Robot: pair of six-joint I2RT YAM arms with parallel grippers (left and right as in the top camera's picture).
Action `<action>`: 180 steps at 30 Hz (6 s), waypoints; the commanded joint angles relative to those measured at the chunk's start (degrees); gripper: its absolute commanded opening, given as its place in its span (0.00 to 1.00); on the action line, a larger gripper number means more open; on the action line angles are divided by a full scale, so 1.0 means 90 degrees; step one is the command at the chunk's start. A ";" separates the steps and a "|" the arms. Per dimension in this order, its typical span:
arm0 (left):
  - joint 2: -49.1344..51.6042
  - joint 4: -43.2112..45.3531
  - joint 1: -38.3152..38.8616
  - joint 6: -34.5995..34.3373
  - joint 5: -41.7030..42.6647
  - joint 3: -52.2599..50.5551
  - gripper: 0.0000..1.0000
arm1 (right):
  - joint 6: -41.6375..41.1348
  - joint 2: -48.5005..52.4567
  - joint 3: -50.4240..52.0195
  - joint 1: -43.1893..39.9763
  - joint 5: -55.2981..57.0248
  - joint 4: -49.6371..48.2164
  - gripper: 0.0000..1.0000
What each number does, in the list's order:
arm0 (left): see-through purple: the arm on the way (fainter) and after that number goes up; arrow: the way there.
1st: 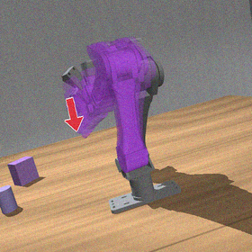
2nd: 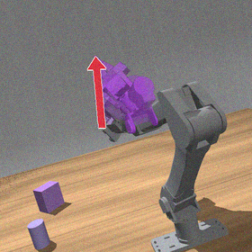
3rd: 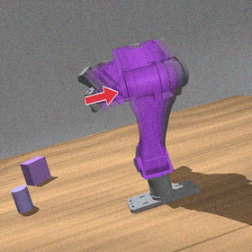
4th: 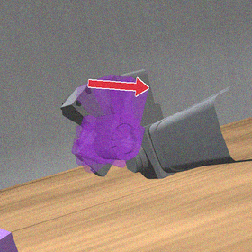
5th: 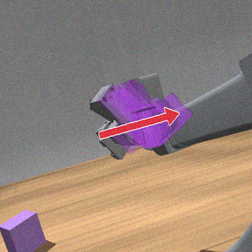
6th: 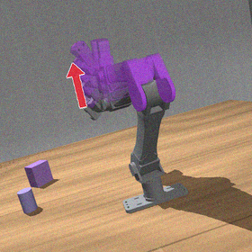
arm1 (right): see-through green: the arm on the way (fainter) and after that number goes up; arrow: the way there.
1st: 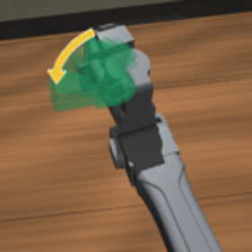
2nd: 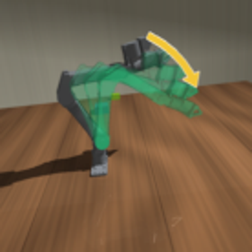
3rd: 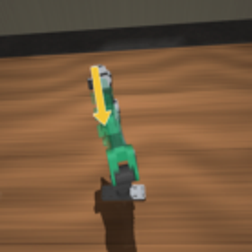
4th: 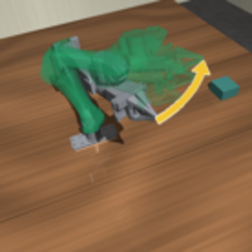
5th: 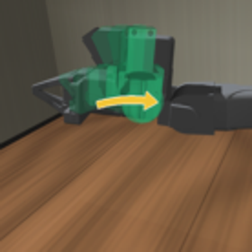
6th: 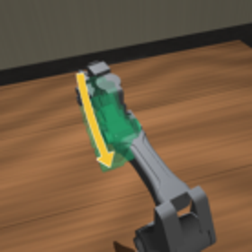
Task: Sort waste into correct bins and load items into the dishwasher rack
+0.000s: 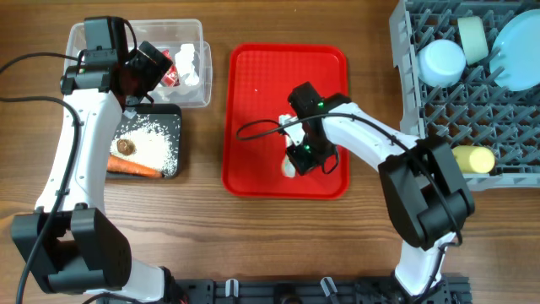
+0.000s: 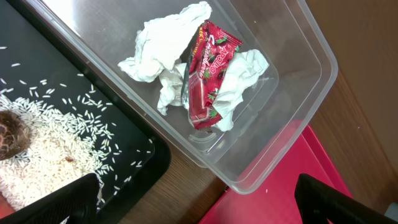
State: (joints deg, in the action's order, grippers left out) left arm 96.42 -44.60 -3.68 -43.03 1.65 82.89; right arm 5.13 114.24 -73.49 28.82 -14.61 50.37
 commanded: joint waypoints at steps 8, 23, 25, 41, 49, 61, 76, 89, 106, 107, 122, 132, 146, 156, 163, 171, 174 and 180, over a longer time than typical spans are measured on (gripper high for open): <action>-0.0070 0.0015 -0.0022 -0.0083 0.0046 0.0053 1.00 | -0.0085 0.0066 -0.0435 -0.0413 -0.0056 -0.0340 0.56; -0.0070 0.0015 -0.0022 -0.0083 0.0046 0.0053 1.00 | 0.0265 0.0529 -0.1137 -0.0129 0.0221 -0.1083 0.62; -0.0070 0.0017 -0.0022 -0.0083 0.0046 0.0053 1.00 | 0.0267 0.0724 -0.1137 -0.0049 0.0253 -0.1132 0.62; -0.0070 0.0015 -0.0022 -0.0083 0.0046 0.0053 1.00 | -0.0821 0.0916 -0.1129 -0.0019 0.1787 0.0595 0.51; -0.0070 0.0015 -0.0022 -0.0083 0.0046 0.0053 1.00 | -0.1430 0.0916 -0.1129 -0.0146 0.1792 0.0976 0.36; -0.0070 0.0015 -0.0022 -0.0083 0.0046 0.0053 1.00 | -0.1253 0.0916 -0.1071 -0.0199 0.1399 0.1095 0.04; -0.0070 0.0015 -0.0022 -0.0083 0.0046 0.0053 1.00 | -0.1066 -0.0396 -0.2788 -0.0814 0.1552 0.1311 0.04; -0.0070 0.0015 -0.0022 -0.0083 0.0046 0.0053 1.00 | -0.3735 -0.1800 -0.2846 -0.4053 0.2518 0.1081 0.04; -0.0070 0.0015 -0.0022 -0.0083 0.0046 0.0053 1.00 | -0.8575 -0.1800 -0.0937 -0.6336 0.2518 0.1061 0.04; -0.0070 0.0015 -0.0022 -0.0083 0.0046 0.0053 1.00 | -0.8726 -0.1800 -0.0901 -0.6336 0.2543 0.1039 0.04; -0.0070 0.0015 -0.0022 -0.0083 0.0046 0.0053 1.00 | -0.7912 -0.1800 -0.0862 -0.6329 0.2285 -0.0194 0.06; -0.0070 0.0015 -0.0022 -0.0083 0.0046 0.0053 1.00 | -0.6526 -0.1800 -0.0862 -0.6329 0.2062 -0.0430 0.38; -0.0070 0.0015 -0.0022 -0.0083 0.0044 0.0053 1.00 | -0.2324 -0.1814 -0.1086 -0.6227 -0.0882 -0.0971 1.00; -0.0070 0.0015 -0.0022 -0.0083 0.0046 0.0053 1.00 | -0.0270 -0.3412 -0.1751 -0.5170 -0.1355 0.0085 1.00; -0.0070 0.0015 -0.0022 -0.0083 0.0046 0.0053 1.00 | -0.1107 -0.4835 -0.1751 -0.4653 -0.1358 0.0223 1.00; -0.0070 0.0015 -0.0022 -0.0083 0.0046 0.0053 1.00 | -0.0182 -0.5627 -0.1751 -0.4663 -0.1013 0.1032 1.00; -0.0070 0.0015 -0.0022 -0.0083 0.0046 0.0053 1.00 | 0.0068 -0.5923 -0.1751 -0.4607 -0.1117 0.1052 1.00; -0.0070 0.0015 -0.0022 -0.0083 0.0046 0.0053 1.00 | 0.0510 -0.6479 -0.1141 -0.4401 -0.0860 0.0459 1.00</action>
State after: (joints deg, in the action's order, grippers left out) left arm 96.42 -44.60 -3.68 -43.03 1.63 82.89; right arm 5.78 59.20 -88.33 -11.49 -24.32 57.71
